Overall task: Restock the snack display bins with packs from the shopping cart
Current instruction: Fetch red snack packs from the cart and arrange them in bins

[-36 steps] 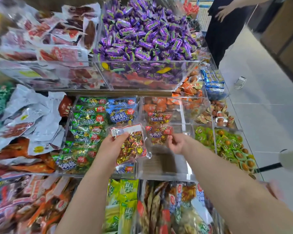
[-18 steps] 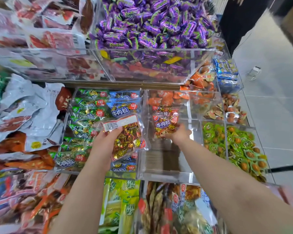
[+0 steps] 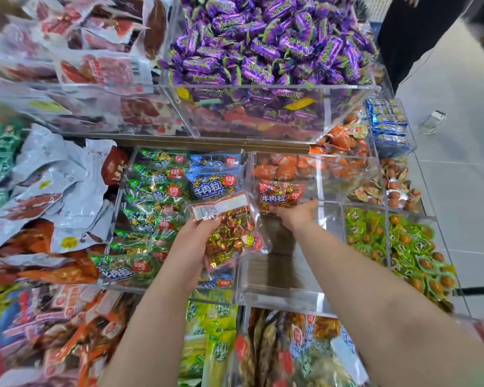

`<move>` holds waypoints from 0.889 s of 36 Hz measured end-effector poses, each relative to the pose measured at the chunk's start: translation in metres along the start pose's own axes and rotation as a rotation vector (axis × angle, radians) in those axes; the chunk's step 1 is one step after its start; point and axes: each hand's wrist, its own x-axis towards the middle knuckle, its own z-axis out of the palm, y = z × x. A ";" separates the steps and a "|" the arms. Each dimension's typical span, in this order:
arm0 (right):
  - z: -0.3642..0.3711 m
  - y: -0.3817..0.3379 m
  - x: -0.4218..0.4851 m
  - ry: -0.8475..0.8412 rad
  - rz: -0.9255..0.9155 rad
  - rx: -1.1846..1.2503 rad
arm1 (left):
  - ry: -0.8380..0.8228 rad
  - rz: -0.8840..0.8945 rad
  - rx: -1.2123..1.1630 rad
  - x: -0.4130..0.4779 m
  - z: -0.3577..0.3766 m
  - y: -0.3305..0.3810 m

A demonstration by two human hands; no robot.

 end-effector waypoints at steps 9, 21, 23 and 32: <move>-0.059 0.012 -0.088 -0.193 -1.400 -0.376 | -0.040 -0.045 -0.063 -0.001 0.021 0.005; -0.116 0.000 -0.117 -0.189 -0.940 -0.183 | 0.175 0.255 0.609 0.018 0.044 -0.014; -0.119 0.001 -0.105 -0.154 -0.793 -0.122 | 0.166 0.283 0.600 0.021 0.044 -0.023; -0.091 -0.004 -0.042 -0.304 -0.436 -0.251 | 0.111 0.226 0.723 0.031 0.058 -0.045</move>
